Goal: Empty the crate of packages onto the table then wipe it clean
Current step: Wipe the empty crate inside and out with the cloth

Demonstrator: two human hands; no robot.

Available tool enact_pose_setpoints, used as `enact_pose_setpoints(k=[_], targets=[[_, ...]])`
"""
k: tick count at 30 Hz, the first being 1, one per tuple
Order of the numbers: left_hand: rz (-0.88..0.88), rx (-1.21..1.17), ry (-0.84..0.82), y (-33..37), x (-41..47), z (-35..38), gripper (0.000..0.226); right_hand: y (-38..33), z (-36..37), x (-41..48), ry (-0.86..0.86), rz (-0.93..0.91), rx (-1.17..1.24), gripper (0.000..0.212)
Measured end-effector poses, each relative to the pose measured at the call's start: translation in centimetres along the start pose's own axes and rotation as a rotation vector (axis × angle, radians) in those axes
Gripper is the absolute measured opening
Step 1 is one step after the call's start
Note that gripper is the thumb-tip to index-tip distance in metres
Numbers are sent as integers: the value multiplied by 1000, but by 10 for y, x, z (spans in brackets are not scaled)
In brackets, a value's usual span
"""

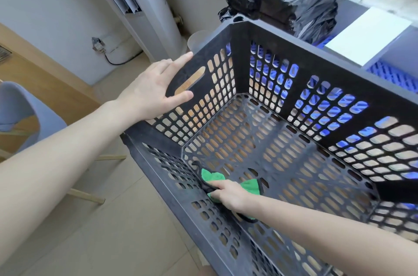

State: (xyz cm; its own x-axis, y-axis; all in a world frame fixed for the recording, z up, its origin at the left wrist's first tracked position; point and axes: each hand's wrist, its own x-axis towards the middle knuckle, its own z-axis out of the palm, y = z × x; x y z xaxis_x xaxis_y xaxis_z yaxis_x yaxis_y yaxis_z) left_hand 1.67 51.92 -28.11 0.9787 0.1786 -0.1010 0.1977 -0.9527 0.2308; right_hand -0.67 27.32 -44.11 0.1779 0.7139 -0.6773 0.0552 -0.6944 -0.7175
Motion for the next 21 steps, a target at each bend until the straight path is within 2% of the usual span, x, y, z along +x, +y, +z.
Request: enact_pose_setpoints(k=[8,11,14,17,21], targets=[[11,11,11,1,-1,-1,83,-26,7,-56,-1,-152,342,50],[15,16,14,2,-1,0,81,-36,11,-77,41,-272,353,51],[18,20,12,1,0,0,81,-42,9,-95,60,-446,220,60],[19,20,6,0,0,0,82,-33,3,-92,111,-650,-70,59],[21,19,8,-1,0,1,81,-19,-4,-69,91,-764,-319,66]])
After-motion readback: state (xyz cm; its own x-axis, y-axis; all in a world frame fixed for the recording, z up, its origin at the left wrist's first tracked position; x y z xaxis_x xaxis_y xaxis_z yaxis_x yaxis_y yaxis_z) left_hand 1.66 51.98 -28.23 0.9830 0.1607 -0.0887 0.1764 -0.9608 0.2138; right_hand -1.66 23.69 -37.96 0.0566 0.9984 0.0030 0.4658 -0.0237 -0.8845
